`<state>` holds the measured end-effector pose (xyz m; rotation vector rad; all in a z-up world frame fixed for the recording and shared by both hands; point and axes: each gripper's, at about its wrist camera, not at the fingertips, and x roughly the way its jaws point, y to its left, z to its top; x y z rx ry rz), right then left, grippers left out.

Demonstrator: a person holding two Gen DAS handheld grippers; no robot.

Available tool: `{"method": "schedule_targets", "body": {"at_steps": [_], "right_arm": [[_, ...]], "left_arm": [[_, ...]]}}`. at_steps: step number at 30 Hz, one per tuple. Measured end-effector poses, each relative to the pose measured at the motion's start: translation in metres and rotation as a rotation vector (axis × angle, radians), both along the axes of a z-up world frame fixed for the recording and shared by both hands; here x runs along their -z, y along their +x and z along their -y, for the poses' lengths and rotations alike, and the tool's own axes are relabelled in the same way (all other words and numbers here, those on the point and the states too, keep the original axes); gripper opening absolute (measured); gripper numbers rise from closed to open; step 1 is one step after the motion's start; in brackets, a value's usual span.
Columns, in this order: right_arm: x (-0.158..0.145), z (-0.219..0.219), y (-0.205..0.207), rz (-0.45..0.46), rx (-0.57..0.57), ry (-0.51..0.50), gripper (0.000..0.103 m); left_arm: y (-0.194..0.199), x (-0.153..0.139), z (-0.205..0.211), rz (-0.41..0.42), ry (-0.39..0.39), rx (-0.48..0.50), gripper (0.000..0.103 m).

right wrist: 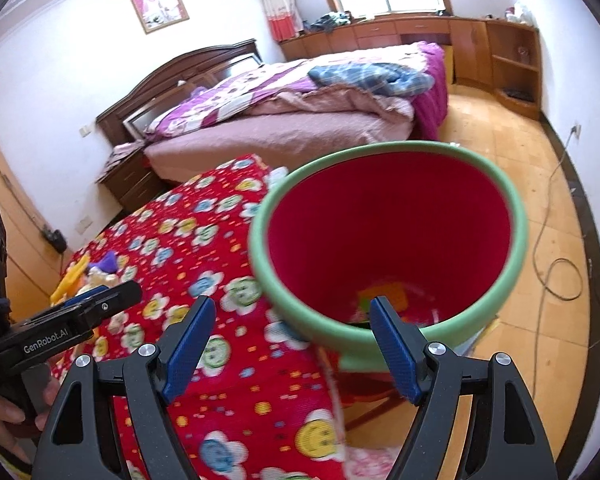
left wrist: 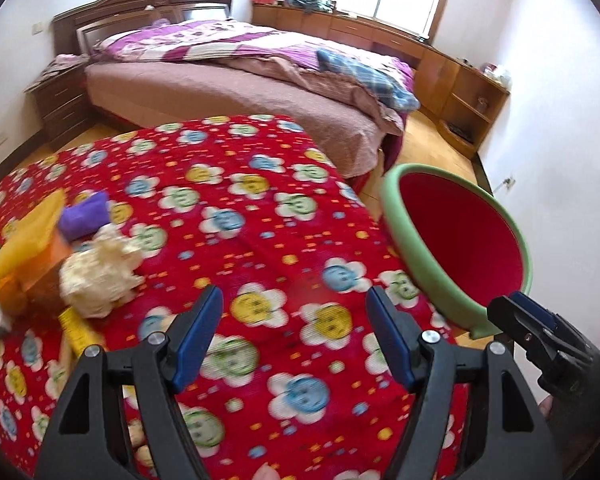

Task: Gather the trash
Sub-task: 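Move both open tools back over the trash on the bedspread, then grasp the white medicine box with the left tool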

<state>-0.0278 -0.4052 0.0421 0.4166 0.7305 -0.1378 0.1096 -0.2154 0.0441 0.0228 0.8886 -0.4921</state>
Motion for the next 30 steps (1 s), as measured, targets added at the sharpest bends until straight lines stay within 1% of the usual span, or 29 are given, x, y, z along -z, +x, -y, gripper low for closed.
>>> {"method": "schedule_targets", "body": {"at_steps": [8, 25, 30], "right_arm": [[-0.001, -0.032, 0.013, -0.004, -0.070, 0.010, 0.080], [-0.005, -0.124, 0.054, -0.015, -0.264, -0.039, 0.080], [-0.003, -0.149, 0.066, -0.021, -0.314, -0.054, 0.080]], "left_arm": [[-0.006, 0.000, -0.046, 0.012, 0.005, -0.089, 0.073], [-0.005, 0.004, -0.139, 0.006, -0.017, -0.270, 0.073], [-0.002, 0.008, -0.167, 0.015, -0.009, -0.332, 0.075]]}}
